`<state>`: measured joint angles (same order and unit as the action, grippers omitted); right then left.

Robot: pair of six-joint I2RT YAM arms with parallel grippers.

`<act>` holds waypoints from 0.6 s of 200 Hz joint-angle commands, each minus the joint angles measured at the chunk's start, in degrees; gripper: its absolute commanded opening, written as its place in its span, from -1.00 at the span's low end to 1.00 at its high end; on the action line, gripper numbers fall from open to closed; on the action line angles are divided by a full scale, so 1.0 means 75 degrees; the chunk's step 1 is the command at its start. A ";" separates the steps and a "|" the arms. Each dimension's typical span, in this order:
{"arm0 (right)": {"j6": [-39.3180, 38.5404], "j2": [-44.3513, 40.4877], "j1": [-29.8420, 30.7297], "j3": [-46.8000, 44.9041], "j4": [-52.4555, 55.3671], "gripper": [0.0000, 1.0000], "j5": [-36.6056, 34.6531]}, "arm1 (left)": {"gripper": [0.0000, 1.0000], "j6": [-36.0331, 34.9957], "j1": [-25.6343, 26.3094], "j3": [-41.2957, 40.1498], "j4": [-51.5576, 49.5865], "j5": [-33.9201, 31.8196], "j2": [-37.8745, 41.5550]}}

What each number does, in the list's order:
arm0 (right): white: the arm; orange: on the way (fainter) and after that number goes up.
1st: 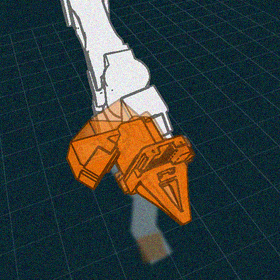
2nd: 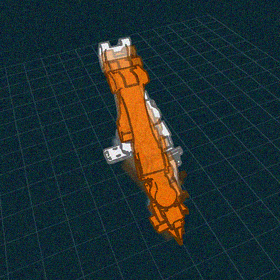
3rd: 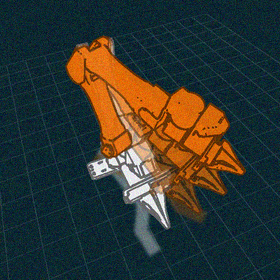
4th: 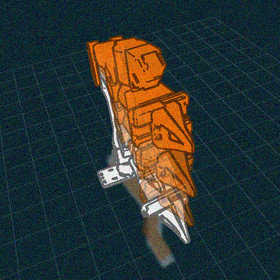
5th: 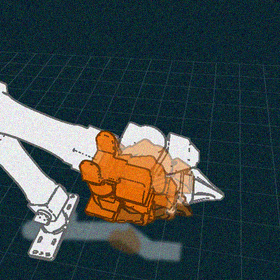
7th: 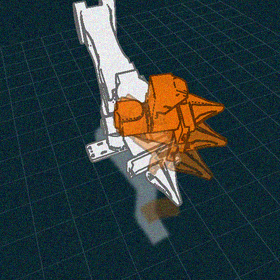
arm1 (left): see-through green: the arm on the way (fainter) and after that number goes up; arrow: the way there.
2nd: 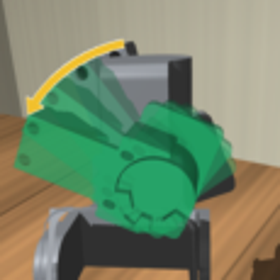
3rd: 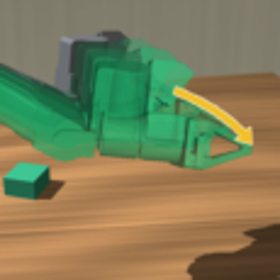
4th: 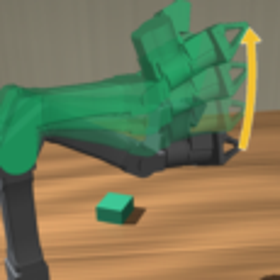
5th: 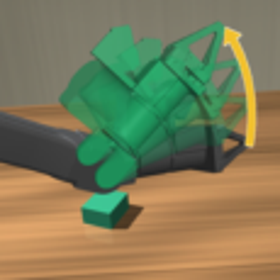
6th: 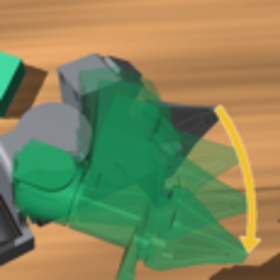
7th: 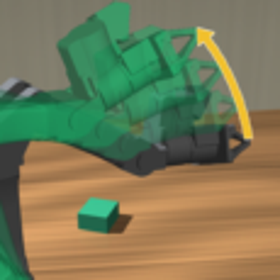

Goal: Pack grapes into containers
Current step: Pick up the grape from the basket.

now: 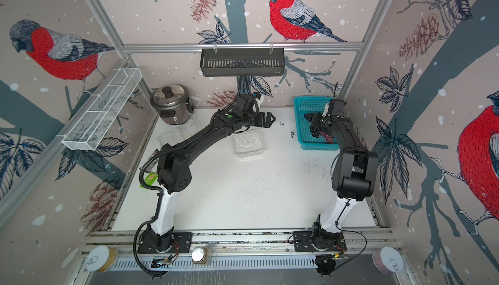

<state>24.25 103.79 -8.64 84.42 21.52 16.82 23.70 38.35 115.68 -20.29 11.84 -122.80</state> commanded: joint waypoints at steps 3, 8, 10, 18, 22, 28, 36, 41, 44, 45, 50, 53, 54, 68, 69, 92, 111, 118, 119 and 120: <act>0.0051 -0.0217 0.0133 0.0279 0.0249 -0.41 -0.0119 | 0.95 0.0579 -0.0231 -0.0564 0.0682 0.0746 0.0470; 0.0045 -0.0250 0.0182 0.0355 0.0305 -0.41 -0.0138 | 0.94 0.0666 -0.0294 -0.0728 0.0785 0.0849 0.0589; 0.0038 -0.0252 0.0198 0.0383 0.0330 -0.41 -0.0158 | 0.94 0.0711 -0.0319 -0.0799 0.0837 0.0895 0.0627; 0.0030 -0.0301 0.0291 0.0508 0.0421 -0.41 -0.0186 | 0.94 0.0874 -0.0425 -0.1090 0.1050 0.1103 0.0811; 0.0013 -0.0325 0.0337 0.0556 0.0452 -0.41 -0.0198 | 0.94 0.0951 -0.0483 -0.1258 0.1176 0.1229 0.0895; -0.0009 -0.0363 0.0416 0.0624 0.0495 -0.41 -0.0212 | 0.94 0.1116 -0.0572 -0.1480 0.1375 0.1412 0.1031; -0.0006 -0.0409 0.0540 0.0701 0.0557 -0.41 -0.0230 | 0.94 0.1330 -0.0681 -0.1795 0.1693 0.1628 0.1221; -0.0004 -0.0434 0.0629 0.0756 0.0577 -0.41 -0.0247 | 0.94 0.1467 -0.0759 -0.2038 0.1856 0.1781 0.1338; -0.0005 -0.0462 0.0686 0.0774 0.0597 -0.41 -0.0250 | 0.94 0.1556 -0.0806 -0.2175 0.1986 0.1871 0.1409; -0.0008 -0.0470 0.0702 0.0777 0.0592 -0.41 -0.0244 | 0.94 0.1588 -0.0821 -0.2225 0.2024 0.1898 0.1432; -0.0010 -0.0506 0.0807 0.0790 0.0590 -0.41 -0.0235 | 0.95 0.1723 -0.0904 -0.2445 0.2214 0.2036 0.1551; -0.0006 -0.0523 0.0872 0.0790 0.0575 -0.41 -0.0232 | 0.94 0.1803 -0.0947 -0.2597 0.2316 0.2107 0.1630; -0.0003 -0.0536 0.0895 0.0791 0.0570 -0.41 -0.0235 | 0.94 0.1835 -0.0962 -0.2624 0.2359 0.2133 0.1654; 0.0001 -0.0649 0.1233 0.0802 0.0552 -0.41 -0.0262 | 0.94 0.2228 -0.1180 -0.3353 0.2912 0.2410 0.2006; 0.0001 -0.0658 0.1263 0.0797 0.0547 -0.41 -0.0262 | 0.94 0.2258 -0.1195 -0.3400 0.2955 0.2437 0.2036; -0.0013 -0.0814 0.1939 0.0748 0.0486 -0.41 -0.0352 | 0.94 0.2630 -0.1474 -0.4459 0.3511 0.2659 0.2623; -0.0100 -0.0909 0.2594 0.0599 0.0413 -0.41 -0.0433 | 0.94 0.2745 -0.1698 -0.5226 0.3719 0.2775 0.3073; -0.0117 -0.0926 0.2852 0.0502 0.0353 -0.41 -0.0499 | 0.94 0.2795 -0.1785 -0.5495 0.3765 0.2828 0.3220; -0.0128 -0.0931 0.2875 0.0488 0.0341 -0.41 -0.0503 | 0.94 0.2799 -0.1791 -0.5537 0.3780 0.2834 0.3246; -0.0134 -0.0934 0.2916 0.0469 0.0330 -0.41 -0.0506 | 0.94 0.2814 -0.1805 -0.5559 0.3794 0.2843 0.3265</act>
<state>24.03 97.65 8.80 89.34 25.54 14.70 41.52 26.37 78.65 1.34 29.95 -101.60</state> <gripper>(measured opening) 0.293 0.972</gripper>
